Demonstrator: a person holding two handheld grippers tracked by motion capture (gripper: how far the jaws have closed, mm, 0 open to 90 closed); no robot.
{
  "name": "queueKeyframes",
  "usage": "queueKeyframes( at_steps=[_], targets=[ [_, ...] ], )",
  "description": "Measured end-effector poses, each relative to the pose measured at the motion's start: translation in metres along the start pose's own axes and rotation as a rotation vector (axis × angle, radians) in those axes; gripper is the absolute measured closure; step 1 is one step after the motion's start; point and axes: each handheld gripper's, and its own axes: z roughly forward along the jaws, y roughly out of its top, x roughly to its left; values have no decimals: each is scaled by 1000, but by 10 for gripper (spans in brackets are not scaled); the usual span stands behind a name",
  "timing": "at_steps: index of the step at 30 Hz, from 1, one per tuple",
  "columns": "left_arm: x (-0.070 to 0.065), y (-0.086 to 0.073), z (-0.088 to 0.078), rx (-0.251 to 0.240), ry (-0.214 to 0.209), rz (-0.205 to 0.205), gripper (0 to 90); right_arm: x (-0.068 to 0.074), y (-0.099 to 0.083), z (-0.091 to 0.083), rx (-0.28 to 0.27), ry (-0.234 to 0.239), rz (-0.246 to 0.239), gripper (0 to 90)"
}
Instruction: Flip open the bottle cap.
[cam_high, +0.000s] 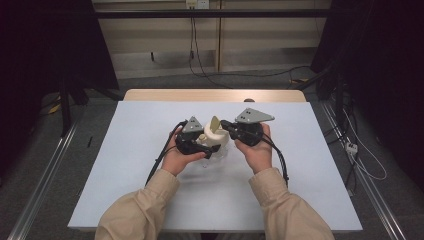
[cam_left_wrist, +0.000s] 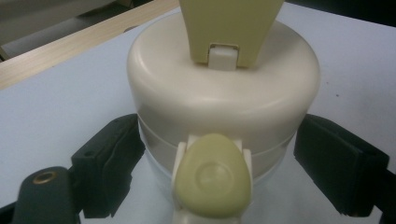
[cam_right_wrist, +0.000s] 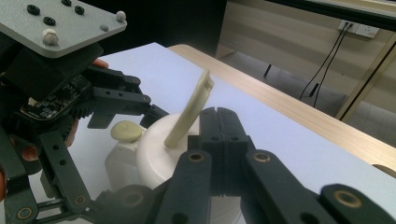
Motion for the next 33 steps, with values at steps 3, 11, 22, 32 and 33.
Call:
queueKeyframes(
  at_steps=[3, 11, 22, 32, 33],
  targets=[
    [0, 0, 0, 2, 2, 6, 148, 0, 0, 0, 0, 2, 0, 900],
    [0, 0, 0, 0, 6, 9, 148, 3, 0, 1, -2, 8, 1, 900],
    [0, -1, 0, -8, 8, 6, 149, 5, 2, 2, -7, 15, 1, 900],
    [0, -1, 0, -13, 5, -4, 149, 7, 3, 3, -6, 22, -3, 900],
    [0, -1, 0, -13, 6, -5, 149, 7, 3, 3, -6, 22, -3, 900]
  ],
)
